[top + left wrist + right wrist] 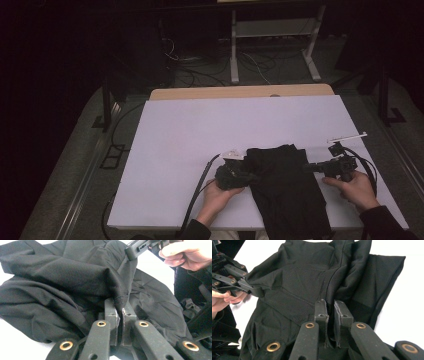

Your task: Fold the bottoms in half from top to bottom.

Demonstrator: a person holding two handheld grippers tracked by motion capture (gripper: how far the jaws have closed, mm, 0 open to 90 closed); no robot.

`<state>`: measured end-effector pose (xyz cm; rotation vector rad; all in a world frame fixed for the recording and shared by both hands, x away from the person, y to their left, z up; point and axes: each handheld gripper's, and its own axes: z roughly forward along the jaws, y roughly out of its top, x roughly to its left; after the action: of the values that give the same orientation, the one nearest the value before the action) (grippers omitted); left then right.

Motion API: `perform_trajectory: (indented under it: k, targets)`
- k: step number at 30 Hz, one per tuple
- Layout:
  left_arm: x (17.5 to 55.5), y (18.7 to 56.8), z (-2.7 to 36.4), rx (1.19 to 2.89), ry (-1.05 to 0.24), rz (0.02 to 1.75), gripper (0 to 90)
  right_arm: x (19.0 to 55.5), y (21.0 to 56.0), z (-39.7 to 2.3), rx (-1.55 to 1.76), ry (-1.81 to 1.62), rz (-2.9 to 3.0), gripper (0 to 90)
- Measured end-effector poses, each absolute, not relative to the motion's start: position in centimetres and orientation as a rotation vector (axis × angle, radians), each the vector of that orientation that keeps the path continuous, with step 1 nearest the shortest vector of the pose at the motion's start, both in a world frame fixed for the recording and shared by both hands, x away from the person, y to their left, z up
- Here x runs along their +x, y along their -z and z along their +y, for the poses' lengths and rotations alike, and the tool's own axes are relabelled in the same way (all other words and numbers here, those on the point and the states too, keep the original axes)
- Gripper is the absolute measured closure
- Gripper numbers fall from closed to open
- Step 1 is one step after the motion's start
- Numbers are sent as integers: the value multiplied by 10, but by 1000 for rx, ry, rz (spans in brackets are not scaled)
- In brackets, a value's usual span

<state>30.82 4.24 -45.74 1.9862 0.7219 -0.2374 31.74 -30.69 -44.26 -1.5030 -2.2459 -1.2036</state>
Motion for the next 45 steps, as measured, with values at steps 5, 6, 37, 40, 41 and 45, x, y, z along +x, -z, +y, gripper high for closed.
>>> perform_trajectory:
  k: [5,6,37,40,41,45]
  targets:
    - [308,457,42,1986,236,718,859,318,444,-308,-1517,1184,-2224,805]
    - [307,457,42,1985,235,718,859,318,445,-308,-1517,1183,-2222,804]
    - [308,458,40,1986,236,703,858,327,408,-301,-1426,1423,-2299,56]
    - [308,458,40,1993,233,703,858,331,404,-298,-1415,1413,-2319,43]
    - [308,458,41,1993,233,703,858,333,403,-296,-1413,1410,-2326,36]
    - [308,458,40,1994,230,702,858,339,399,-293,-1409,1402,-2356,35]
